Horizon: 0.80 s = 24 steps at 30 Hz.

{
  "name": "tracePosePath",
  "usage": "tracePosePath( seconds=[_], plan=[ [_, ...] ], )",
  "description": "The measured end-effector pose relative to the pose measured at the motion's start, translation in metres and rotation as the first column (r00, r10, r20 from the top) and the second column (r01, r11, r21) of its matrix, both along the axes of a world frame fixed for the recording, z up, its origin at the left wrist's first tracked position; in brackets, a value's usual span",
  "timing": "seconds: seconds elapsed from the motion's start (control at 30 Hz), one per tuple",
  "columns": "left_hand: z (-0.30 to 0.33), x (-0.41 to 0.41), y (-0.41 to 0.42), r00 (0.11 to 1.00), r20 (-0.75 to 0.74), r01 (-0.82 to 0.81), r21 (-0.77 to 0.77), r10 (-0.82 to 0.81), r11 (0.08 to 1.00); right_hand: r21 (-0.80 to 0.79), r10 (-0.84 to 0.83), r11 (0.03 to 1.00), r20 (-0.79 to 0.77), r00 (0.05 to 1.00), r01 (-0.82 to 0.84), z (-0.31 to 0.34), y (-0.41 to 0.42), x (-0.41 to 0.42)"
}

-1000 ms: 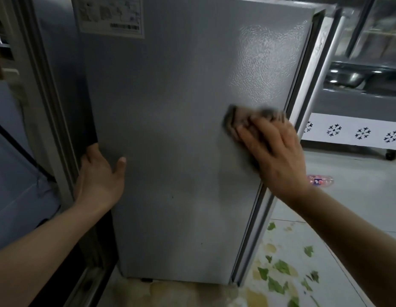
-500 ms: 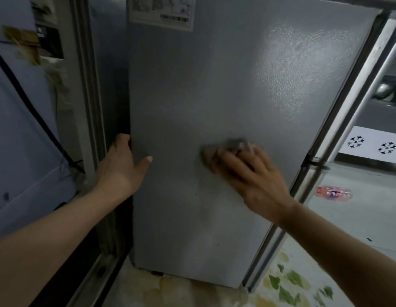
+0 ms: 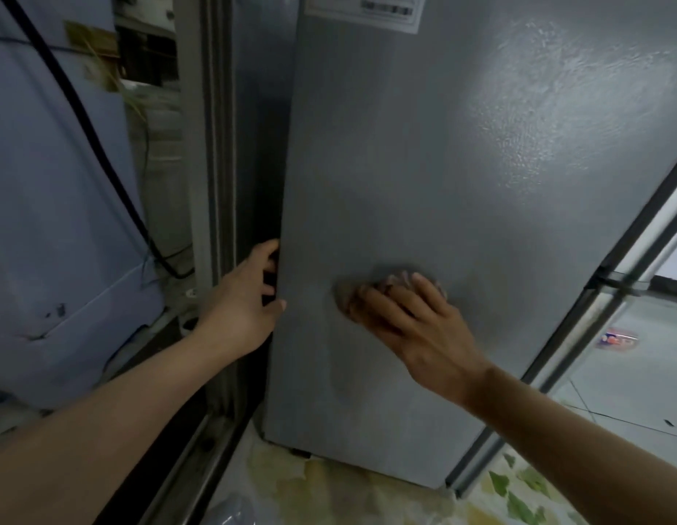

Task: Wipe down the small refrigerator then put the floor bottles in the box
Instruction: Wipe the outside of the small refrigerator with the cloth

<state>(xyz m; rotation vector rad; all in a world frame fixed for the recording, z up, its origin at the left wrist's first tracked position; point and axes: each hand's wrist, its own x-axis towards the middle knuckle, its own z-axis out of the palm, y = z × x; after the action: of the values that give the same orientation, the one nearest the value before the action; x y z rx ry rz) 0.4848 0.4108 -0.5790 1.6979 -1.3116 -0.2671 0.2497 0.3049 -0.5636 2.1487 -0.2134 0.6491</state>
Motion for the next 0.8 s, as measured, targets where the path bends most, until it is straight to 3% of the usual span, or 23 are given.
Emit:
tracePosePath(
  seconds=[0.1, 0.17, 0.23, 0.37, 0.43, 0.5, 0.67, 0.73, 0.8],
  plan=[
    [-0.002, 0.007, 0.000, 0.996, -0.063, 0.059, 0.036, -0.057, 0.998, 0.032, -0.011, 0.999, 0.334, 0.942, 0.000, 0.046, -0.007, 0.027],
    [-0.004, 0.012, -0.001, 0.993, -0.093, 0.079, 0.051, -0.074, 0.996, 0.027, -0.015, 1.000, 0.444, 0.896, 0.004, 0.052, -0.007, 0.044],
    [-0.006, 0.015, 0.000, 0.990, -0.111, 0.092, 0.059, -0.085, 0.994, 0.014, 0.017, 1.000, 0.405, 0.914, -0.025, 0.034, -0.004, 0.052],
    [-0.012, 0.016, 0.006, 0.978, -0.149, 0.156, 0.070, -0.144, 0.985, -0.068, 0.015, 0.998, -0.027, 1.000, -0.017, -0.018, 0.006, 0.050],
    [-0.013, 0.016, 0.010, 0.966, -0.194, 0.187, 0.061, -0.173, 0.980, -0.095, -0.024, 0.995, -0.128, 0.991, 0.011, -0.018, 0.010, 0.050],
    [-0.014, 0.017, 0.015, 0.958, -0.207, 0.216, 0.065, -0.198, 0.974, -0.123, -0.019, 0.992, -0.093, 0.996, 0.007, -0.001, 0.009, 0.053],
    [-0.016, 0.025, 0.018, 0.962, -0.212, 0.188, 0.055, -0.173, 0.981, -0.068, -0.007, 0.997, 0.350, 0.937, 0.033, 0.058, -0.005, 0.075],
    [-0.017, 0.028, 0.019, 0.974, -0.181, 0.146, 0.057, -0.134, 0.988, -0.066, 0.001, 0.998, 0.348, 0.937, 0.023, 0.041, -0.002, 0.079],
    [-0.020, 0.032, 0.020, 0.985, -0.148, 0.104, 0.062, -0.094, 0.993, -0.079, -0.011, 0.997, 0.191, 0.981, 0.027, 0.013, 0.003, 0.077]
  ],
)
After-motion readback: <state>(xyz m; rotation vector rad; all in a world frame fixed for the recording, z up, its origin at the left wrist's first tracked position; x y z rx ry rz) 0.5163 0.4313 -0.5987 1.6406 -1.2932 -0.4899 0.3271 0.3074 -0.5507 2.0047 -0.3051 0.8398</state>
